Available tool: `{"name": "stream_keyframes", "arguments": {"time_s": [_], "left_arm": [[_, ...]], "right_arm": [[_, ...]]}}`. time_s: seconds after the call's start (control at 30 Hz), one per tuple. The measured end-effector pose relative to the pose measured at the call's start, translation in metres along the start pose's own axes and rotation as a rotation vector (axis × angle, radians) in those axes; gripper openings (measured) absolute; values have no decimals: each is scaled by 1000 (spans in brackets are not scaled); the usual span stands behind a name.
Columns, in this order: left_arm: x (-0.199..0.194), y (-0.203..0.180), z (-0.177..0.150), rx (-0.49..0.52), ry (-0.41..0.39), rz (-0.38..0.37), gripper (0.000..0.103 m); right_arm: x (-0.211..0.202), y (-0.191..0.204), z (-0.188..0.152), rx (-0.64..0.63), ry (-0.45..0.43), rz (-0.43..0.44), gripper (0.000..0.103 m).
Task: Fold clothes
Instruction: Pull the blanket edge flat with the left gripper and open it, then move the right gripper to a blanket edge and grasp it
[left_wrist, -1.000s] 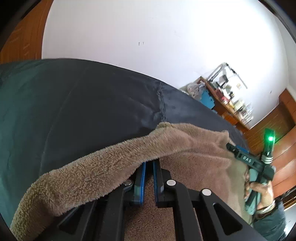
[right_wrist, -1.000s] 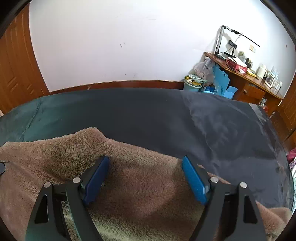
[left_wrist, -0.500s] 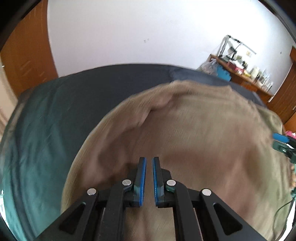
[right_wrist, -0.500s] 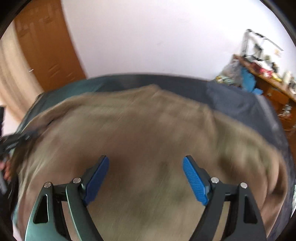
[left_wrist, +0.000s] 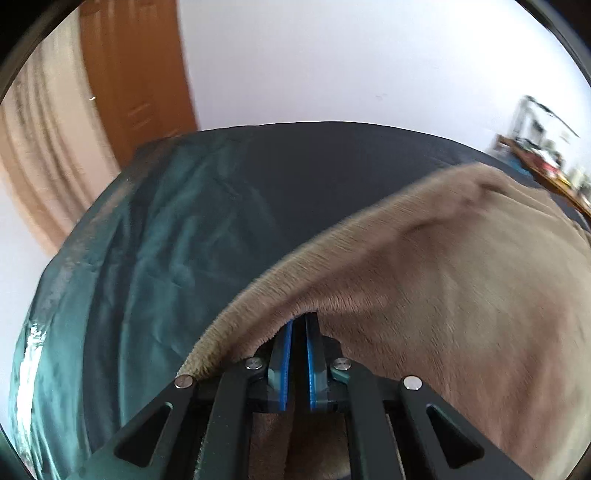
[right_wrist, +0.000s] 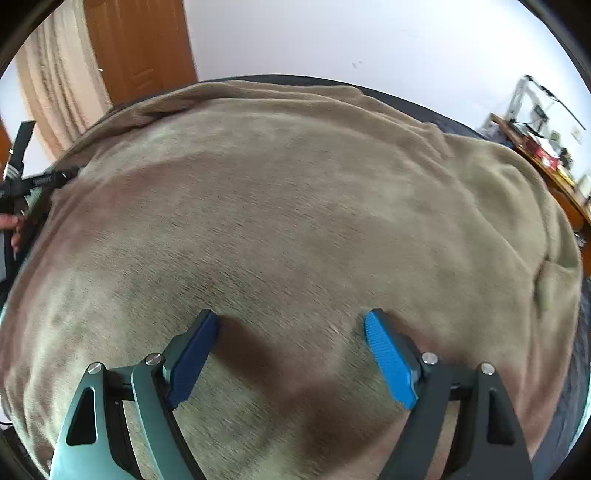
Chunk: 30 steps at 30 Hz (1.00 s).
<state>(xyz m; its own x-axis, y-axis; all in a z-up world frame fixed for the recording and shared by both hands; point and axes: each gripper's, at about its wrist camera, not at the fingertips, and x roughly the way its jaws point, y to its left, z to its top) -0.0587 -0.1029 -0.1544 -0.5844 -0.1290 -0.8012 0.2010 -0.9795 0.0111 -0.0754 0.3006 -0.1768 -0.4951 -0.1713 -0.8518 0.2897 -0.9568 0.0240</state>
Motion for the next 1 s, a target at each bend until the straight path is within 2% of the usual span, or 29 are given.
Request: {"name": "stream_keyframes", "arguments": {"time_s": [0.1, 0.17, 0.23, 0.37, 0.57, 0.67, 0.73, 0.83, 0.9, 1.0], "left_arm": [[-3, -8, 4, -16, 5, 15, 8], [-12, -22, 0, 32, -10, 18, 8], [-25, -38, -8, 68, -12, -25, 8], [-52, -71, -25, 111, -13, -178, 8], [-71, -119, -66, 243, 40, -285, 8], [-73, -138, -89, 300, 91, -303, 8], [-74, -141, -96, 326, 75, -288, 8], [-73, -134, -95, 299, 69, -320, 8], [-70, -126, -92, 262, 69, -359, 8], [-70, -128, -95, 246, 61, -368, 8]], "right_arm": [[-9, -5, -9, 30, -9, -11, 85], [-16, -7, -15, 46, -21, -16, 85], [-25, -3, -21, 45, -36, -1, 85], [-43, 9, -30, 19, -60, 51, 85], [-40, 42, -46, -76, 5, 144, 85], [-40, 54, -59, -141, 47, 129, 85], [-40, 63, -68, -199, 79, 108, 92], [-46, 72, -85, -290, 143, 100, 102], [-53, 72, -95, -302, 162, 103, 102], [-63, 68, -111, -290, 166, 101, 102]]}}
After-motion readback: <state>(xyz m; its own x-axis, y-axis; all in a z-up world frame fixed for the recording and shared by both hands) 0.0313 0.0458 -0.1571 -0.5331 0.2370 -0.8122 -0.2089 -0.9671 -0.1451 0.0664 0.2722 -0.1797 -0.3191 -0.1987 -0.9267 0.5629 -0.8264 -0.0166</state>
